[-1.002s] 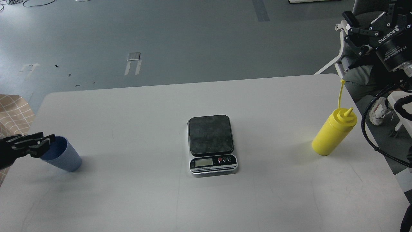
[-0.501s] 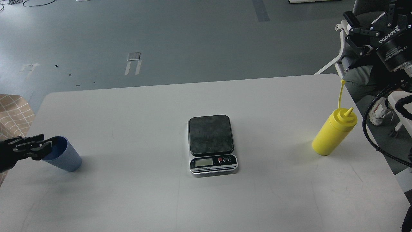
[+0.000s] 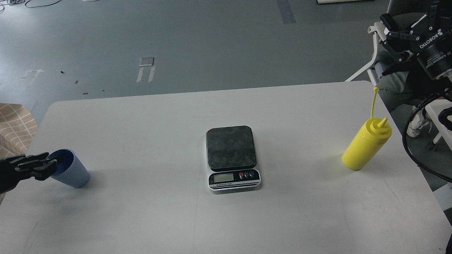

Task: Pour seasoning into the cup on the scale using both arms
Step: 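Close the left hand around the blue cup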

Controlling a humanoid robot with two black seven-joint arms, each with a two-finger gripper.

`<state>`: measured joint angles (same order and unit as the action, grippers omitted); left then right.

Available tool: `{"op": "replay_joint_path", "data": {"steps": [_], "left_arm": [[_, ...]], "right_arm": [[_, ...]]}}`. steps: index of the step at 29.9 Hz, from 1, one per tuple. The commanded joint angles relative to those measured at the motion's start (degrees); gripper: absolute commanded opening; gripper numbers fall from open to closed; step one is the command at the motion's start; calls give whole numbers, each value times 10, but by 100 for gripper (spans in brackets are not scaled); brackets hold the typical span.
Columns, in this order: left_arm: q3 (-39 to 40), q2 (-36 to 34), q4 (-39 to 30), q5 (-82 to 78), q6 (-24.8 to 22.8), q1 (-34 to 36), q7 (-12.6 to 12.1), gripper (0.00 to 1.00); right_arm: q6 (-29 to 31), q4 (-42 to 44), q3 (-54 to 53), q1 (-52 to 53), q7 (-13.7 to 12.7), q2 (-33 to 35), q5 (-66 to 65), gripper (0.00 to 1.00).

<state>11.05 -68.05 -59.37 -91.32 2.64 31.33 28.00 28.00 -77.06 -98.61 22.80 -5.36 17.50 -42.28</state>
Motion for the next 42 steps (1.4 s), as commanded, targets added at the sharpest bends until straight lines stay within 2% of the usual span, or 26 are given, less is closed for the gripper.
{"op": "replay_joint_path", "data": {"steps": [1,7,9,17,21,30,36,38,42], "left_arm": [[0,0,0,0,0,-2,0,45],[0,0,0,0,0,-2,0,29],[0,-1,0,0,0,0,0,20],[1,-1,0,0,0,4,0,18],[0,-2,-1,-1,-1,3,0,10],[-1,0,-19,-24,-4,0,0,9],[-1,-3,-21,-25,-4,7,0,0],[0,-4,-21,-25,-4,9,0,0],[0,-3,-21,-25,-7,64,0,0]], "right_arm": [[0,0,0,0,0,0,1,100],[0,-1,0,-5,0,0,1,100],[0,-3,0,-7,1,0,1,99],[0,-3,0,-11,1,-1,2,99],[0,-2,0,-12,1,-1,1,100],[0,2,0,-15,2,-2,0,99],[0,2,0,-15,2,-1,0,100],[0,1,0,-15,2,-1,0,100],[0,0,0,-16,2,-1,0,99]]}}
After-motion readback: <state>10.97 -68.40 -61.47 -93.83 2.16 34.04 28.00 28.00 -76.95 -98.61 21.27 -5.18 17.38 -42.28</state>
